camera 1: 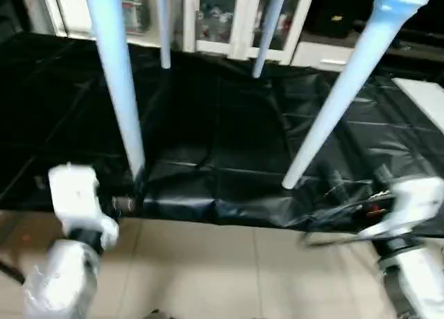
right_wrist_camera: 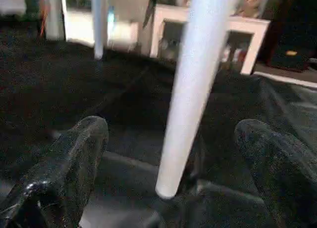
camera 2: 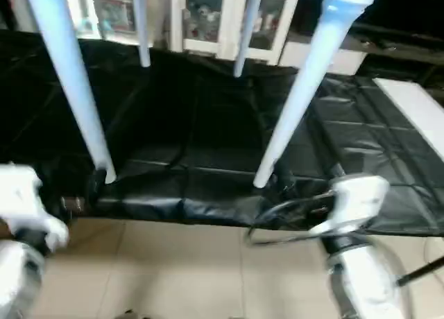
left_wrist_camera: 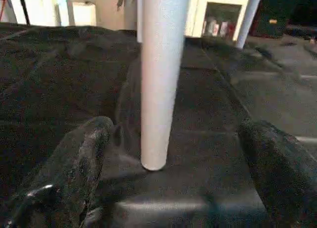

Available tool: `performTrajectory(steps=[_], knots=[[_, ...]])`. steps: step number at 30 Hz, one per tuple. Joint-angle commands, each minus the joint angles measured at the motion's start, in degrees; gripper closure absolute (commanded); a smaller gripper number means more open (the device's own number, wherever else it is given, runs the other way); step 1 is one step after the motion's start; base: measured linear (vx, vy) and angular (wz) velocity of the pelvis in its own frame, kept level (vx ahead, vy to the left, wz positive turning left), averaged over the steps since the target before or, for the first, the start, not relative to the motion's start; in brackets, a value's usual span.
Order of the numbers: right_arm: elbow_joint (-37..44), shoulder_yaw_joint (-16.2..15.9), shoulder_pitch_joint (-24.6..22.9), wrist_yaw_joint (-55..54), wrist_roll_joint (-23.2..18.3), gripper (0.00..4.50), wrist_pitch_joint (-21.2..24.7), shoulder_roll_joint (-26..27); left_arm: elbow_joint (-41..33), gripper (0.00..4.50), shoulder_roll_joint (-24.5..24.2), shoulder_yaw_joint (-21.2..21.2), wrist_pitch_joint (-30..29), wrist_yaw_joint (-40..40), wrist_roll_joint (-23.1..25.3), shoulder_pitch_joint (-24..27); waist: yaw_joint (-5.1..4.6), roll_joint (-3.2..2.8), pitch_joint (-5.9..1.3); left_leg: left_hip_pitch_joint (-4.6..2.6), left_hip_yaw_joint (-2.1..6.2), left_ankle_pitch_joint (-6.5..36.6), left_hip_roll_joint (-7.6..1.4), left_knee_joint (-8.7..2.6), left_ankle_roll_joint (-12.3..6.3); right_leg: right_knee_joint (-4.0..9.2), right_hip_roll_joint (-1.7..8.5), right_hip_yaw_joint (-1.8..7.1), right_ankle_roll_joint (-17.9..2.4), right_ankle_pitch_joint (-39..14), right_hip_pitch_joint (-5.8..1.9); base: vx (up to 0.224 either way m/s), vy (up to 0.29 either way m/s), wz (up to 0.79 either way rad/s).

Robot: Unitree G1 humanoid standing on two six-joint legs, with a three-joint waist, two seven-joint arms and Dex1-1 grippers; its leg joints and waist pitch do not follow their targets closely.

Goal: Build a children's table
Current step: Flip table

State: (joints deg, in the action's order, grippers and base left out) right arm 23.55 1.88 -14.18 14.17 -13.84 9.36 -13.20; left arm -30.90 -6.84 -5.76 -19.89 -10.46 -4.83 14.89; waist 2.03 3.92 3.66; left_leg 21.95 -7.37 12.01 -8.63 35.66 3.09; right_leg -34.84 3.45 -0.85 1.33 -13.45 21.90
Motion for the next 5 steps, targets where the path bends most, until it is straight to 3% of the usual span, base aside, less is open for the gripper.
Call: performTrajectory(steps=[1, 5], knots=[[-0.1, 0.5, 0.8, -0.8, 1.1, 0.05, -0.6, -0.3, 1.2, 0.0, 0.7, 1.8, 1.8, 0.4, 1.1, -0.7, -0.04, -0.96, -1.57, -1.76, 1.68, 32.2, -3.55, -6.61, 3.9, 6.13, 3.93, 1.88, -2.2, -25.6, 0.47, 0.0, 0.0, 0.0], [-0.4, 0.2, 1.1, -1.0, 1.7, 0.05, -1.0, -0.3, 2.2, 0.0, 0.6, 2.7, 3.0, 1.0, 2.3, -0.9, -0.05, -0.95, -1.67, -1.44, 1.7, 30.9, -3.63, -6.77, 3.59, 5.77, 3.98, 1.93, -2.5, -23.1, 0.06, 0.0, 0.0, 0.0]])
